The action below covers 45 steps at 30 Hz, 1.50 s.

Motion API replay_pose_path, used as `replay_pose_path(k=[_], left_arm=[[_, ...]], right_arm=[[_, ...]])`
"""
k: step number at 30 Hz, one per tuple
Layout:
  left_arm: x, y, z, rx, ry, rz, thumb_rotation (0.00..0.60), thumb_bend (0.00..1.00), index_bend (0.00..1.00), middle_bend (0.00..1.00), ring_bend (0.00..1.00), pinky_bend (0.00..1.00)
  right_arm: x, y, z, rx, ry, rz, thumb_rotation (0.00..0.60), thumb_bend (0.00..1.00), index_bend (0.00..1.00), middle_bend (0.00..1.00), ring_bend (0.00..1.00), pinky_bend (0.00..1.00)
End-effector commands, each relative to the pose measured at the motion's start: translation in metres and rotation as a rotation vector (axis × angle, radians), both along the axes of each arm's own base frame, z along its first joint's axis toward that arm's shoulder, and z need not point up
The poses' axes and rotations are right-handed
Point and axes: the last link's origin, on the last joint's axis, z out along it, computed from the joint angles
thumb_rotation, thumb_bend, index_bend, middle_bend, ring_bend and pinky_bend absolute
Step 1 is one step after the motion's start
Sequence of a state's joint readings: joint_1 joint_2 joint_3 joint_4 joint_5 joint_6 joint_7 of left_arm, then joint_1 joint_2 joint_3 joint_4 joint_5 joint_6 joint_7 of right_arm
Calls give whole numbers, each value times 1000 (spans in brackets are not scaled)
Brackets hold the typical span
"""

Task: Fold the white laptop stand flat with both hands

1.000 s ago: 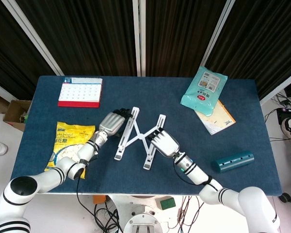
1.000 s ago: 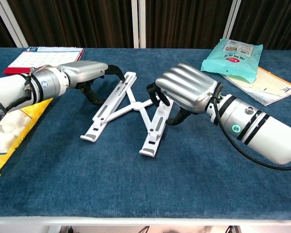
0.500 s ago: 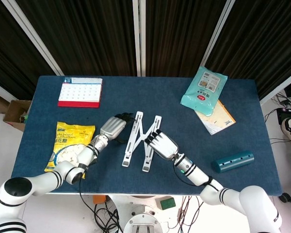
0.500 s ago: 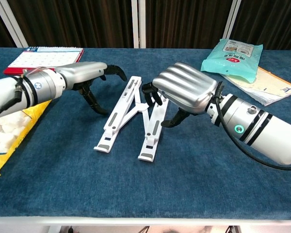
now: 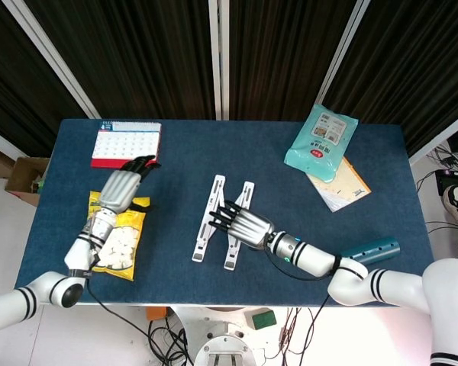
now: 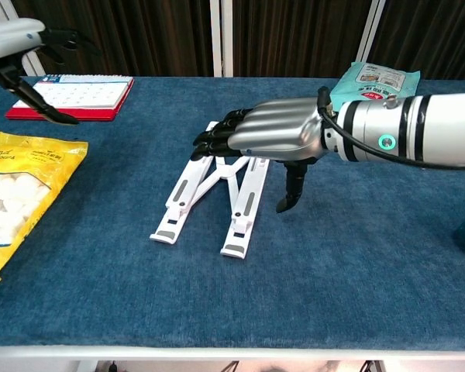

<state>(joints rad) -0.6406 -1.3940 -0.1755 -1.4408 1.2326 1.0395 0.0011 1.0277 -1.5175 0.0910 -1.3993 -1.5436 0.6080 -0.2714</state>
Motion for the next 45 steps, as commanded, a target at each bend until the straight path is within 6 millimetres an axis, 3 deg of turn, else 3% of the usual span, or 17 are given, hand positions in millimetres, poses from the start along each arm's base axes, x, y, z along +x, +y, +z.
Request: replay_pose_path(k=[1,12,20,27,39,42,45], left_arm=[[-16,-15,14,24,-17,52,600,0,173,54,68,165],[-35,-28,20,31,-98,115,600,0,173,48,67,164],[-42,-29,21,22,-129,139,600,0,173,46,65,165],[-49,-30,17,10,-136,160,600,0,173,46,65,164],[-56,-33,19,19,-157,183,600,0,173,45,65,164],[-57,-34,19,22,-160,179,600,0,173,45,65,164],[-58,-36,19,25,-163,176,600,0,173,45,65,164]], right_arm=[[22,-18,0,-13,118,63,600,0,0,0,0,0],[36,-25,-31,-2,155,111,600,0,0,0,0,0],[40,-29,-42,15,177,100,600,0,0,0,0,0],[41,-30,-39,26,169,91,600,0,0,0,0,0],[57,-34,-60,50,190,96,600,0,0,4,0,0],[59,-34,-61,49,155,95,600,1,2,130,6,0],[59,-33,-58,50,120,108,600,79,128,290,111,22]])
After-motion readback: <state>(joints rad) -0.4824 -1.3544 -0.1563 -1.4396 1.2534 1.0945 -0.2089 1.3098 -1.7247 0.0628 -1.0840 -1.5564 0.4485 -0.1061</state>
